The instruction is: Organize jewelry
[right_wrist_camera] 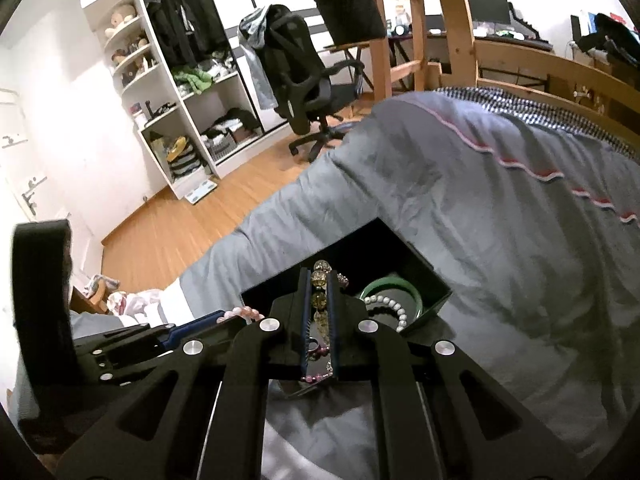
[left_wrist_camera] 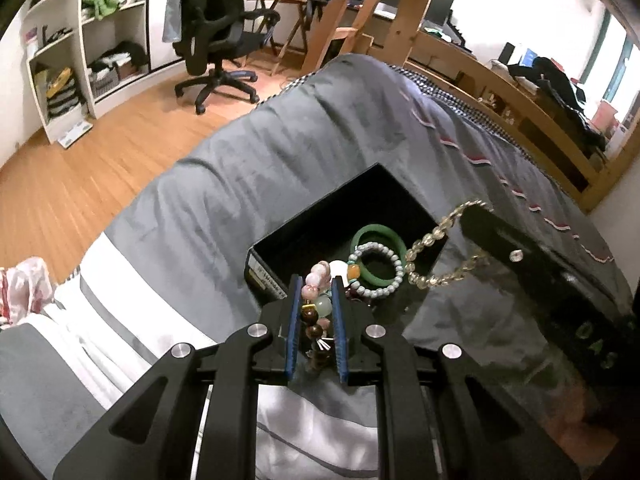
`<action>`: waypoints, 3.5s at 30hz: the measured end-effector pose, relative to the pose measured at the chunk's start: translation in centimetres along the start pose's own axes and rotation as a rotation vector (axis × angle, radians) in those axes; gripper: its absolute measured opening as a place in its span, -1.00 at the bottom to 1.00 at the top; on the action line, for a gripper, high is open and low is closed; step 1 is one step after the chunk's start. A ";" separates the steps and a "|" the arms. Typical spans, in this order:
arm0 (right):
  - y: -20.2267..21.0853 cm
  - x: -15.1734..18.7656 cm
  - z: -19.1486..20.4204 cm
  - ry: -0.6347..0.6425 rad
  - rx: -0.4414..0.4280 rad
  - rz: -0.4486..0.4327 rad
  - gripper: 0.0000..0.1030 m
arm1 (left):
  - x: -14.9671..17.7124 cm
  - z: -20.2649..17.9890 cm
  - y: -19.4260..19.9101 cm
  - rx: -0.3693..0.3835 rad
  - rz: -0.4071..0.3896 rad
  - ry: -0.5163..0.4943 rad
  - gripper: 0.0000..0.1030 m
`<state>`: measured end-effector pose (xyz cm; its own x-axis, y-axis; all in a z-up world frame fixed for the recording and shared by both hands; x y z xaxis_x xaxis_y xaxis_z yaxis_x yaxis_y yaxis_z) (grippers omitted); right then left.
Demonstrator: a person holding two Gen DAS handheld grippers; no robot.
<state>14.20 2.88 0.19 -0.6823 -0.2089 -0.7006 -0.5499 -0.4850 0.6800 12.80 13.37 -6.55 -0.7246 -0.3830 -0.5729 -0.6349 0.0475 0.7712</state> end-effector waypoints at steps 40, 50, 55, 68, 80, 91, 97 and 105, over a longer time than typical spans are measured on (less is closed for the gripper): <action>8.9 0.8 -3.7 -0.167 0.123 -0.107 0.83 | 4.3 0.8 -0.2 -0.165 0.113 -0.028 0.83; 7.6 2.7 -3.9 -0.180 0.083 -0.076 0.83 | 6.5 2.0 -7.4 -0.161 0.251 0.058 0.03; 7.2 3.2 -3.8 -0.185 0.075 -0.065 0.83 | 5.9 4.7 -5.2 -0.080 0.185 0.226 -0.84; 8.0 3.2 -4.1 -0.211 0.053 -0.099 0.83 | 1.2 1.4 3.1 0.072 0.014 0.206 -0.91; 6.0 6.1 -4.0 -0.114 -0.015 -0.011 0.82 | 1.8 0.3 1.4 -0.035 0.097 0.033 0.19; -3.1 10.9 -0.7 -0.029 -0.173 0.154 0.13 | 3.2 2.7 -1.1 -0.180 0.208 -0.099 0.00; -7.6 12.3 -0.3 -0.049 -0.192 0.220 -0.09 | 5.1 4.7 -4.7 -0.231 0.329 -0.085 -0.27; -8.1 14.0 2.0 0.055 -0.206 0.191 -0.83 | 5.1 4.6 -5.2 -0.235 0.328 -0.055 -0.62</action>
<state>8.18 5.58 -14.67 -0.7338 -0.3561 -0.5785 -0.3004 -0.5937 0.7465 11.14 15.39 -14.76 -0.8959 -0.3326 -0.2946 -0.2933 -0.0552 0.9544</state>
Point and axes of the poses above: each gripper's, at about its wrist camera, not at the fingertips, and y roughly against the way its jaws point, z to its left, x to its underside, the point moved 3 cm from there along -y, roughly the way its jaws point, and after that the axes turned 6 degrees about x, right-handed, at the moved point
